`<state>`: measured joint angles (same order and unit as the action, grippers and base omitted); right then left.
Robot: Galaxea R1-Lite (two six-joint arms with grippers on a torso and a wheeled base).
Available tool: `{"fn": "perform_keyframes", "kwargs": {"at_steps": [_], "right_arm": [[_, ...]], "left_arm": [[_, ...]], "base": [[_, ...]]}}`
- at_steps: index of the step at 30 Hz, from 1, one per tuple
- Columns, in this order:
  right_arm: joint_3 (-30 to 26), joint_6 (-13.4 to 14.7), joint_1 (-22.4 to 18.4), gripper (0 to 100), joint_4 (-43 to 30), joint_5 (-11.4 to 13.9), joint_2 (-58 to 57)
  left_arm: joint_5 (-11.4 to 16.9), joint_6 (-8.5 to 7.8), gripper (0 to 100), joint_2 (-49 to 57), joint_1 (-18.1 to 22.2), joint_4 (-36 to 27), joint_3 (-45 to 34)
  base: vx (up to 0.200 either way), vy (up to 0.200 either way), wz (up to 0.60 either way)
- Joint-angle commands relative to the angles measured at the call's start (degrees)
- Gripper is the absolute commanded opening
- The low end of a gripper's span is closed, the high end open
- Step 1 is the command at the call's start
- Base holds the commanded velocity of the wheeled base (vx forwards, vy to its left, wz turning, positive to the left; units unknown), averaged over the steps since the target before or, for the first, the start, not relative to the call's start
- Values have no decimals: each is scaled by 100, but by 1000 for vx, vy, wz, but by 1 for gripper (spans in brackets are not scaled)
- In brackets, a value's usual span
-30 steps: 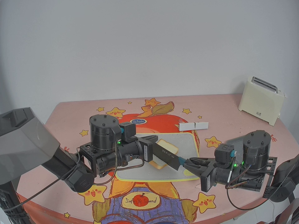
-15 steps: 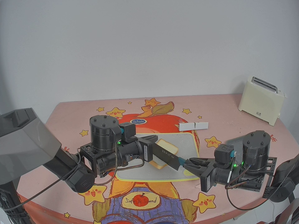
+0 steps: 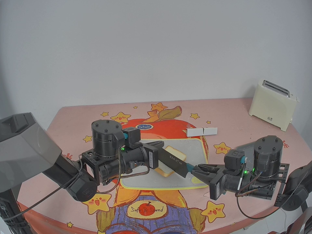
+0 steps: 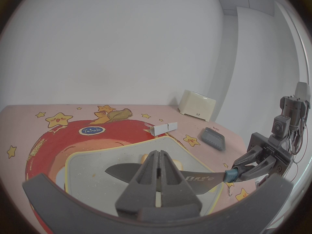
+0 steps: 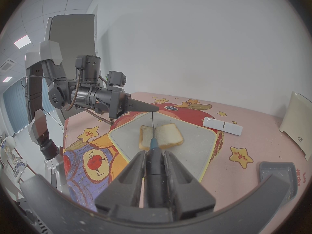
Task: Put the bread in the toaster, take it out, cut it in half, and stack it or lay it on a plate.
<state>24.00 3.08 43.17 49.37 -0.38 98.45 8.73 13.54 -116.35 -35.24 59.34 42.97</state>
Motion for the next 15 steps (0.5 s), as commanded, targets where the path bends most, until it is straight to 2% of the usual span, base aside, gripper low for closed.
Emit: {"fn": "perform_keyframes", "kwargs": {"at_steps": [1,15], "right_arm": [[8,-1,8,0,2,3,34],[-36,-10,51,0,-7,-6,-10]], "left_arm": [[6,-1,0,33,9,16,-8],[-3,-1,0,-2,-158,16,-96]], "base": [[0,0,0],[0,0,0]]}}
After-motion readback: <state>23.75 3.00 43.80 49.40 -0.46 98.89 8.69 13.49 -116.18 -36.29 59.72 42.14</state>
